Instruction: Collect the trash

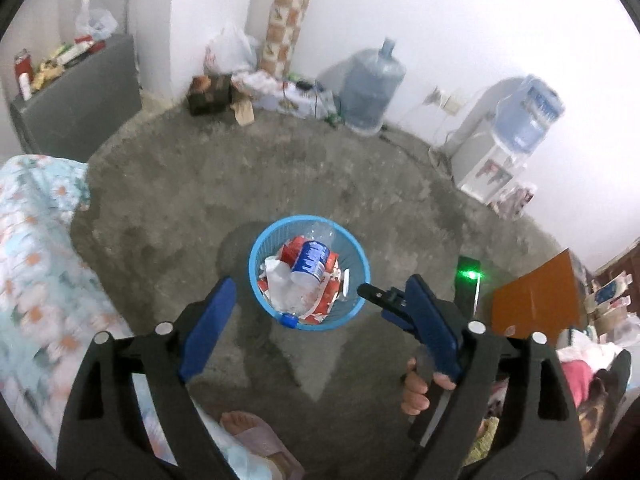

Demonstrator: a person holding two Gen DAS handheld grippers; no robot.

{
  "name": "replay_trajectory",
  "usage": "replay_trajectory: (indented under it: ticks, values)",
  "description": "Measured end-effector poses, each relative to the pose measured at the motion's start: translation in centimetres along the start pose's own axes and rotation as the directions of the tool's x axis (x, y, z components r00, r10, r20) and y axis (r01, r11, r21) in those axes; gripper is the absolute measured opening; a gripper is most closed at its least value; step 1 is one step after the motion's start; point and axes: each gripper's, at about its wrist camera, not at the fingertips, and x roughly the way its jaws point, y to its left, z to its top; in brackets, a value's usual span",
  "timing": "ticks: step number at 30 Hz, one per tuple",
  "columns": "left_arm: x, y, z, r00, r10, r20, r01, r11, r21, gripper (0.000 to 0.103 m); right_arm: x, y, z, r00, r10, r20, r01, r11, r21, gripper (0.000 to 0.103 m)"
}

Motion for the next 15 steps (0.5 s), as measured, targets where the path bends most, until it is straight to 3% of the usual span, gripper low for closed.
replay_trajectory:
  ticks: [4, 8, 9, 11, 12, 13, 15]
  values:
    - [-6.4, 0.9, -2.3, 0.996, 0.014, 0.089, -0.01, 0.999, -0.038, 0.084, -3.5, 6.3, -2.3, 0.999, 0.026, 0.043, -0.017, 0.981, -0.191, 0.081]
    - [-13.8, 2.7, -5.8, 0.976, 0.113, 0.187, -0.095, 0.99, -0.105, 0.089, -7.8, 13.6, -5.9, 0.991, 0.109, 0.075, -0.068, 0.906, -0.418, 0.085]
    - [-15.3, 3.1, -6.6, 0.968, 0.138, 0.208, -0.114, 0.986, -0.123, 0.09, -9.4, 15.9, -7.6, 0.985, 0.148, 0.092, -0.083, 0.861, -0.501, 0.09]
    - [-18.9, 4.1, -9.0, 0.936, 0.236, 0.26, -0.189, 0.963, -0.193, 0.092, -11.3, 18.8, -9.4, 0.976, 0.189, 0.108, -0.09, 0.802, -0.59, 0.093]
    - [-20.8, 4.7, -10.5, 0.909, 0.305, 0.284, -0.239, 0.94, -0.245, 0.093, -12.5, 20.5, -11.0, 0.97, 0.216, 0.115, -0.092, 0.756, -0.648, 0.095]
    - [-21.9, 5.3, -11.3, 0.893, 0.338, 0.296, -0.259, 0.926, -0.274, 0.093, -13.3, 21.6, -12.0, 0.966, 0.233, 0.114, -0.094, 0.724, -0.684, 0.096]
    - [-24.8, 6.2, -14.0, 0.836, 0.445, 0.321, -0.318, 0.87, -0.376, 0.094, -14.9, 24.0, -14.7, 0.956, 0.274, 0.103, -0.104, 0.647, -0.755, 0.097]
